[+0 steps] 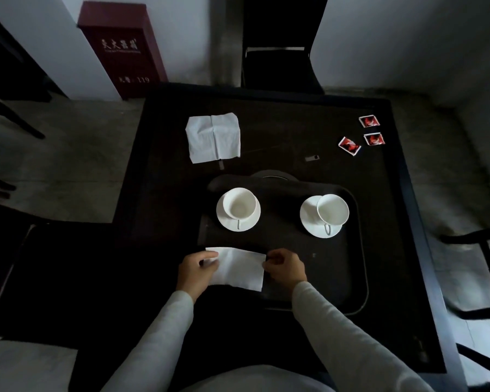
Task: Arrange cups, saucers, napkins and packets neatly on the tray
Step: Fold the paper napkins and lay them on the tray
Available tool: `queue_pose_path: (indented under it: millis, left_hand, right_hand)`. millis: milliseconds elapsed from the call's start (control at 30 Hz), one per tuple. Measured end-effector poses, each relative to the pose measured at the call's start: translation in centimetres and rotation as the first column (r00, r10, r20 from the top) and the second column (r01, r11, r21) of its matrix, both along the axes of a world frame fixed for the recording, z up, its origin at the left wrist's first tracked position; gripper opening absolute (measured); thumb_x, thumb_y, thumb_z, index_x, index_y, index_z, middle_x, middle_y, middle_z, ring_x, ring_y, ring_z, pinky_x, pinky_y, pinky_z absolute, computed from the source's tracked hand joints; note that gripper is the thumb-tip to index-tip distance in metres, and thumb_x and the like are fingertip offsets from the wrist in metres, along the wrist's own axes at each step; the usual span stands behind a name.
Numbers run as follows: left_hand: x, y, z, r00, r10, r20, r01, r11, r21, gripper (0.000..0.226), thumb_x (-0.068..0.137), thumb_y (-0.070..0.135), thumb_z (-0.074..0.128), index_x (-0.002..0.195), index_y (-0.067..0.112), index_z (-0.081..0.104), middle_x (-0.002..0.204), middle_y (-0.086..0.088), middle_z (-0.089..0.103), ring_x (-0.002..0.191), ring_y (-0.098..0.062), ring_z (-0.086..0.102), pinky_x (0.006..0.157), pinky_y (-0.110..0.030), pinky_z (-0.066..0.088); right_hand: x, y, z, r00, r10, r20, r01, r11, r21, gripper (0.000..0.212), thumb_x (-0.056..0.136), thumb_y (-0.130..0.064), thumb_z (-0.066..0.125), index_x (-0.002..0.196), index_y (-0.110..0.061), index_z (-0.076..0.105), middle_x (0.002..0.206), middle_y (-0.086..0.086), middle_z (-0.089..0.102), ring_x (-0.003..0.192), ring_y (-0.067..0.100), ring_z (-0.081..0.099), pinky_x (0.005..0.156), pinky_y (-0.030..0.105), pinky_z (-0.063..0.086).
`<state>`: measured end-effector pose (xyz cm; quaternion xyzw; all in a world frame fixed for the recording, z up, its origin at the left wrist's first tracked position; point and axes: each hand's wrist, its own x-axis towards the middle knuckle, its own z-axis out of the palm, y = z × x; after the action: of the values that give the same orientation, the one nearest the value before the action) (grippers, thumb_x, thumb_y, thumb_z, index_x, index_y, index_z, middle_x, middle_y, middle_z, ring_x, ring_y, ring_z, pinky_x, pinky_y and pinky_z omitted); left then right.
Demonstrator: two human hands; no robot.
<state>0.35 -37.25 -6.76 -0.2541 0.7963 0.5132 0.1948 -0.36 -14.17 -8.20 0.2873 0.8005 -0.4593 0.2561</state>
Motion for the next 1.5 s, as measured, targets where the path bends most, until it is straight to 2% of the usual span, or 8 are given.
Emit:
queue_pose_path:
  millis: [167,300,467,700,867,1000,1233,1500]
  left_hand:
    - [1.1,1.6,5.6,0.984,-0.082,-0.158,0.098,0.990,0.097,0.032,0.086,-0.003,0.068,0.098,0.023,0.080,0.091,0.013,0.077,0.087,-0.003,0.070,0.077,-0.010,0.049]
    - [3.0,1.9,10.3,0.970,-0.039,-0.241,0.122,0.932,0.341,0.028,0.082,0.005,0.074,0.097,0.026,0.082,0.100,0.010,0.080,0.094,-0.002,0.073,0.079,-0.012,0.052]
    - [2.9,0.3,10.5,0.970,0.144,-0.196,-0.051,0.908,0.416,0.037,0.084,-0.009,0.070,0.096,0.024,0.082,0.101,0.005,0.080,0.091,-0.002,0.073,0.076,-0.012,0.053]
    - [2.5,-2.5,6.6,0.981,0.097,-0.170,-0.051,0.964,0.260,0.037,0.085,-0.004,0.071,0.095,0.030,0.081,0.107,0.012,0.078,0.104,-0.004,0.070,0.088,-0.019,0.053]
    - [1.1,-1.5,3.4,0.995,0.007,-0.096,0.007,0.989,0.151,0.039,0.085,-0.007,0.067,0.099,0.029,0.077,0.109,0.012,0.073,0.103,0.005,0.064,0.088,-0.011,0.047]
    - [-0.2,0.0,1.0,1.000,-0.014,-0.028,0.015,0.999,0.034,0.035,0.082,-0.010,0.065,0.101,0.016,0.078,0.101,-0.002,0.075,0.087,-0.010,0.067,0.065,-0.002,0.047]
    - [-1.3,0.7,-0.7,0.999,-0.030,0.010,0.031,0.987,-0.159,0.034,0.079,-0.007,0.060,0.095,0.016,0.079,0.098,-0.009,0.076,0.087,-0.029,0.070,0.084,-0.030,0.056]
    - [-1.9,0.4,-0.9,0.999,-0.042,0.018,0.044,0.980,-0.195,0.036,0.083,-0.009,0.056,0.102,0.013,0.077,0.112,-0.006,0.074,0.091,-0.019,0.068,0.084,-0.028,0.054]
  right_hand:
    - [0.1,-0.4,0.3,0.991,-0.112,-0.076,0.106,0.991,-0.079,0.046,0.075,-0.038,0.086,0.114,-0.019,0.070,0.102,-0.001,0.074,0.093,0.014,0.068,0.090,0.031,0.055]
    - [-0.3,-1.3,1.4,0.932,-0.220,0.289,0.357,0.699,-0.619,0.077,0.068,-0.062,0.078,0.130,-0.018,0.062,0.129,0.006,0.066,0.117,0.018,0.063,0.092,0.036,0.054]
    - [-0.3,-1.7,2.0,0.899,-0.049,0.436,0.407,0.465,-0.786,0.075,0.067,-0.071,0.077,0.110,-0.010,0.079,0.114,0.013,0.077,0.105,0.028,0.075,0.086,0.038,0.060]
    - [0.0,-1.0,1.5,0.967,-0.072,0.245,0.239,0.593,-0.769,0.046,0.065,-0.022,0.092,0.104,-0.002,0.078,0.110,0.022,0.076,0.091,0.028,0.076,0.080,0.040,0.062]
    - [0.5,0.1,0.5,0.990,-0.140,0.029,0.135,0.845,-0.518,0.008,0.083,-0.006,0.078,0.090,-0.009,0.081,0.090,0.011,0.079,0.085,0.026,0.069,0.078,0.039,0.059]
    - [0.5,0.8,-0.8,0.994,-0.110,-0.008,0.107,0.978,-0.180,0.006,0.082,-0.013,0.078,0.082,-0.019,0.078,0.080,0.002,0.073,0.078,0.019,0.065,0.074,0.035,0.058]
    - [0.2,1.5,-1.3,0.995,-0.090,0.054,0.091,0.996,-0.015,0.015,0.077,-0.023,0.084,0.075,-0.032,0.073,0.088,0.002,0.076,0.077,0.021,0.074,0.070,0.035,0.065]
    - [-0.6,1.8,-1.4,0.994,-0.088,0.063,0.091,0.995,-0.042,0.016,0.078,-0.014,0.084,0.076,-0.026,0.073,0.083,0.002,0.075,0.078,0.027,0.077,0.078,0.041,0.065]
